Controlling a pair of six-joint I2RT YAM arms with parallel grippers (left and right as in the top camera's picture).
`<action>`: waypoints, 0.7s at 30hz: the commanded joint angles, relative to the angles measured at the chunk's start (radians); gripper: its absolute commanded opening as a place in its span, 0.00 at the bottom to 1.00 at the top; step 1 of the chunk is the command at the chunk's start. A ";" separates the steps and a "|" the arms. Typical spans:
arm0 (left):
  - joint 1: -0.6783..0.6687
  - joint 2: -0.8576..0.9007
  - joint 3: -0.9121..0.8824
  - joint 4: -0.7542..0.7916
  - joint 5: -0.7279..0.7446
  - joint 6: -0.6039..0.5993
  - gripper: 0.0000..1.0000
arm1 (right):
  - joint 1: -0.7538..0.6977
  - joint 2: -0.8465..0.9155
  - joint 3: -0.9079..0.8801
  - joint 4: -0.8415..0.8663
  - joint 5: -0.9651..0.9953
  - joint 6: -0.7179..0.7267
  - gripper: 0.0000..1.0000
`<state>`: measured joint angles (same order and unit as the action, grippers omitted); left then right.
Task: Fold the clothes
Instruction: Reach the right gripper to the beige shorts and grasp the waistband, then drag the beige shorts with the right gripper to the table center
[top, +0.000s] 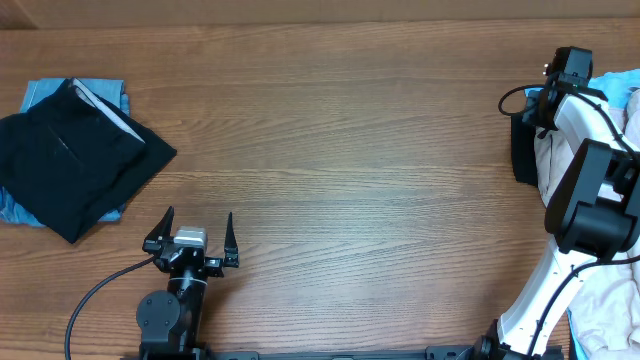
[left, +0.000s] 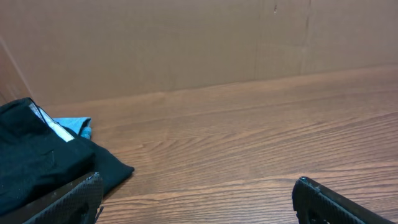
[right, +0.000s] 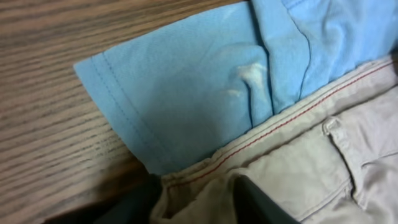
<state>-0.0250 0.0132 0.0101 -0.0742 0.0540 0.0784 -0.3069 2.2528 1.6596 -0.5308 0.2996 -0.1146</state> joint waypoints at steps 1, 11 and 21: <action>-0.003 -0.008 -0.004 0.000 -0.010 0.012 1.00 | -0.013 0.001 0.004 0.006 0.047 0.011 0.10; -0.003 -0.008 -0.004 0.000 -0.010 0.012 1.00 | -0.014 -0.261 0.018 -0.021 0.103 0.040 0.04; -0.003 -0.008 -0.005 0.000 -0.010 0.012 1.00 | 0.216 -0.605 0.024 -0.138 0.088 0.037 0.04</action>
<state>-0.0250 0.0132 0.0101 -0.0742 0.0540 0.0784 -0.2211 1.7424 1.6596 -0.6697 0.4004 -0.0818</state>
